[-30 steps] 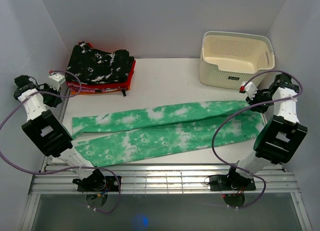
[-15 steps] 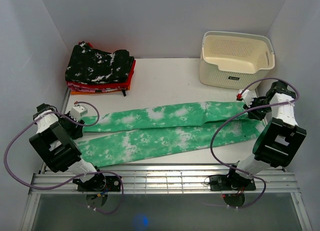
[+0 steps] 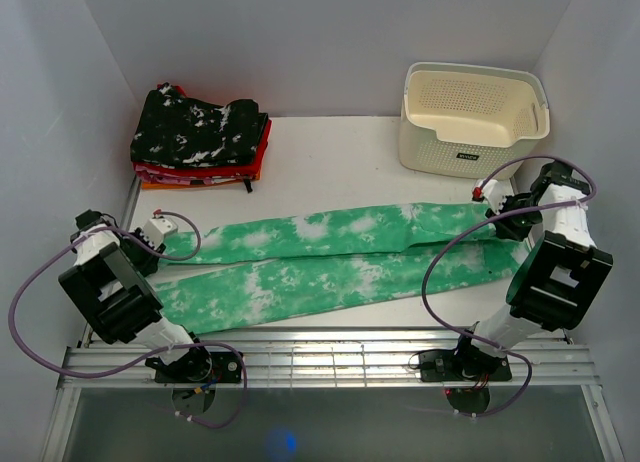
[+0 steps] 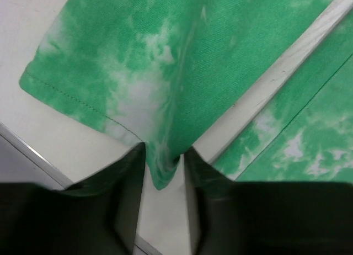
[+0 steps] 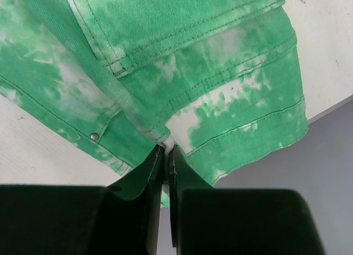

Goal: Fold and stack the trousers
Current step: Fold the trousers

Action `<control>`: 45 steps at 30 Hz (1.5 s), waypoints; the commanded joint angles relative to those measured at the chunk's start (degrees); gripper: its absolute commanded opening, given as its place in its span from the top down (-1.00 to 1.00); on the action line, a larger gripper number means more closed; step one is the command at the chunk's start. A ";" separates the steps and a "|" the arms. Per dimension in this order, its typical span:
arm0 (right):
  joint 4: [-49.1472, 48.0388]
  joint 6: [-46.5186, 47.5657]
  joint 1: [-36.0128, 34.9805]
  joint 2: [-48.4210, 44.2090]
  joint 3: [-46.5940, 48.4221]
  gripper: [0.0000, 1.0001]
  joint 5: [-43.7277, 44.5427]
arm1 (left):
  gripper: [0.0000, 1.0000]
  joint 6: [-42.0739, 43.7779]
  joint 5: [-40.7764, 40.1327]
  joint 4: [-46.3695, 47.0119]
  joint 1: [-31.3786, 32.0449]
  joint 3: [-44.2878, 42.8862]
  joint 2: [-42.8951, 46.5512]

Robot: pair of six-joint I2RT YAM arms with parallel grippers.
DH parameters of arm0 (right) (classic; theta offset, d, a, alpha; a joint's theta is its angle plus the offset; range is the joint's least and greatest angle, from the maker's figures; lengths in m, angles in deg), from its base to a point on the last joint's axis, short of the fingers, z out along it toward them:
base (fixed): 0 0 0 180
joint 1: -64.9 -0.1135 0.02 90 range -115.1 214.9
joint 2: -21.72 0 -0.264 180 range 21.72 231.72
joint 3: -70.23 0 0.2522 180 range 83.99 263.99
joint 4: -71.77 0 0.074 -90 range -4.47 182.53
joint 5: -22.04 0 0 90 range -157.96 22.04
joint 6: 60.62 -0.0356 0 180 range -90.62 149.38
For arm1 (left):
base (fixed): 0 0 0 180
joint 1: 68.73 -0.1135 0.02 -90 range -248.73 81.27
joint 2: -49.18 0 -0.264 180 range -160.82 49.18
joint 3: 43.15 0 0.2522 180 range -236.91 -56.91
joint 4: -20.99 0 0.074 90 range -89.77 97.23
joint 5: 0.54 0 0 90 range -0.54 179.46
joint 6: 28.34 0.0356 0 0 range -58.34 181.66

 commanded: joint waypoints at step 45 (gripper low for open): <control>-7.48 4.44 5.95 5.79 -6.02 0.85 6.73 | 1.00 -16.51 -6.23 1.11 -9.84 -16.52 -20.08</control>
